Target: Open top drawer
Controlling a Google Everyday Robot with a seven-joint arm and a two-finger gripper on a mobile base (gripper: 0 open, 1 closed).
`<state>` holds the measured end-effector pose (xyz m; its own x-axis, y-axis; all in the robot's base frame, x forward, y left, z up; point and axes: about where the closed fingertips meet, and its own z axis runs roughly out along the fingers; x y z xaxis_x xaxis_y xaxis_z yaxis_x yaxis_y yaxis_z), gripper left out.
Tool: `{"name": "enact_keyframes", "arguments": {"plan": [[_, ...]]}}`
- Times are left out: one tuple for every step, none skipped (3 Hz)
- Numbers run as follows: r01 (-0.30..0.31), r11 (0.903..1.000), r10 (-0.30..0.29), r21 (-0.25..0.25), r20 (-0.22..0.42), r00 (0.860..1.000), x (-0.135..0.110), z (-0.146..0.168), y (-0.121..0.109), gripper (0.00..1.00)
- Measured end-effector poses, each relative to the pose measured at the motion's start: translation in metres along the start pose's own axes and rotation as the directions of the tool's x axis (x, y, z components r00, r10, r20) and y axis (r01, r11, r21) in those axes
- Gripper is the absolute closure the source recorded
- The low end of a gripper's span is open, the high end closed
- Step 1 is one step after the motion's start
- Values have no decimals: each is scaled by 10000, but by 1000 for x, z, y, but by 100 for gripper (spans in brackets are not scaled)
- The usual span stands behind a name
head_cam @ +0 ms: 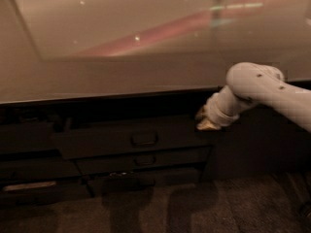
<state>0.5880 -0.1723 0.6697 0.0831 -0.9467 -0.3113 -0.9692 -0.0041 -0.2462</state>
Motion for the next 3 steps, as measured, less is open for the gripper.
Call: {"name": "enact_keyframes", "arguments": {"plan": [[0,10000,0,0,1,10000,-1,-3,-1,100],[30,10000,-30,6,59,10000,-1,-2,5,100],[30,10000,-30,6,60,10000,-1,-3,5,100]]}}
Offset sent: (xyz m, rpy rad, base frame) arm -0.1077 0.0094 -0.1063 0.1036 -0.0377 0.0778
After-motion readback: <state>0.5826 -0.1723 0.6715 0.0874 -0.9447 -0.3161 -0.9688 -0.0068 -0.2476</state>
